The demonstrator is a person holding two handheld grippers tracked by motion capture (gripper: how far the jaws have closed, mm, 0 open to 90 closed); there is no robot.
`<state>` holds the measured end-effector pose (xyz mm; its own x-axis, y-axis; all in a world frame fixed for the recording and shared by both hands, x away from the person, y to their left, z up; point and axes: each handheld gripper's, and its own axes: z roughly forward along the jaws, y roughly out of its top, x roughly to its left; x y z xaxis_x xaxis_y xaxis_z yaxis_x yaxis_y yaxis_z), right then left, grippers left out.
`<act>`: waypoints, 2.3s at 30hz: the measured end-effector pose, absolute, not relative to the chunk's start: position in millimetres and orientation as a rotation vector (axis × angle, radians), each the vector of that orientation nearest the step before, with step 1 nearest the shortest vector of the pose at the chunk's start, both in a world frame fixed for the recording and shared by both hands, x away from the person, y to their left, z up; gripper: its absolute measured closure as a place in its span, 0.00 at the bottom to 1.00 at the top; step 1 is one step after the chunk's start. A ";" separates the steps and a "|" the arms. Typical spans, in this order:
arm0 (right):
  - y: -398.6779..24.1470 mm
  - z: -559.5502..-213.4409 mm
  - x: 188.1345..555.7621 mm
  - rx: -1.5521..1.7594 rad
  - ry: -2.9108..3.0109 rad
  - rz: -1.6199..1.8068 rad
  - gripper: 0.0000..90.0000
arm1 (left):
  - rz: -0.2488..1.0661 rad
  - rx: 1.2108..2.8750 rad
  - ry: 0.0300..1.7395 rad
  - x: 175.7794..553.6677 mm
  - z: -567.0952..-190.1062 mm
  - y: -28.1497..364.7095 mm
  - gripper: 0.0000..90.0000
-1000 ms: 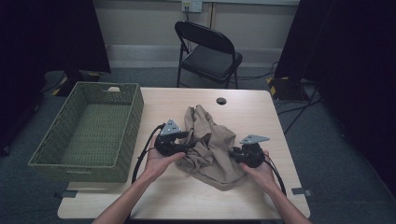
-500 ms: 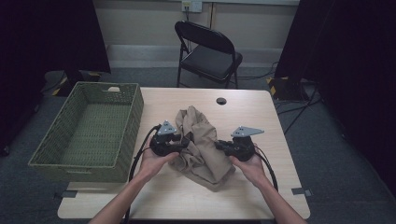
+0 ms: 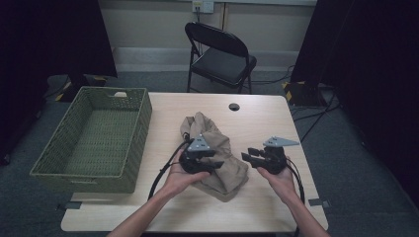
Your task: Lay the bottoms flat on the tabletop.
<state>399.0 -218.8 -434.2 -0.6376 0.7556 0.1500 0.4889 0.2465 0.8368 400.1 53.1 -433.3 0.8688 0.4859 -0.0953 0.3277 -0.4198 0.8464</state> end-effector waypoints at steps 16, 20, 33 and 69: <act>-241.6 -476.9 372.3 1.201 2.368 1.147 0.70 | 0.093 2.145 0.464 380.0 -462.4 -4.8 0.33; -242.5 -475.7 371.1 1.197 2.363 1.163 0.69 | 0.156 2.194 0.496 379.3 -471.1 -5.3 0.37; -228.3 -486.9 379.1 1.195 2.418 1.201 0.54 | 0.196 2.100 0.565 391.0 -465.3 5.4 0.97; -186.0 -489.4 388.2 1.167 2.360 1.243 0.37 | 0.171 2.004 0.671 409.3 -461.5 31.9 0.97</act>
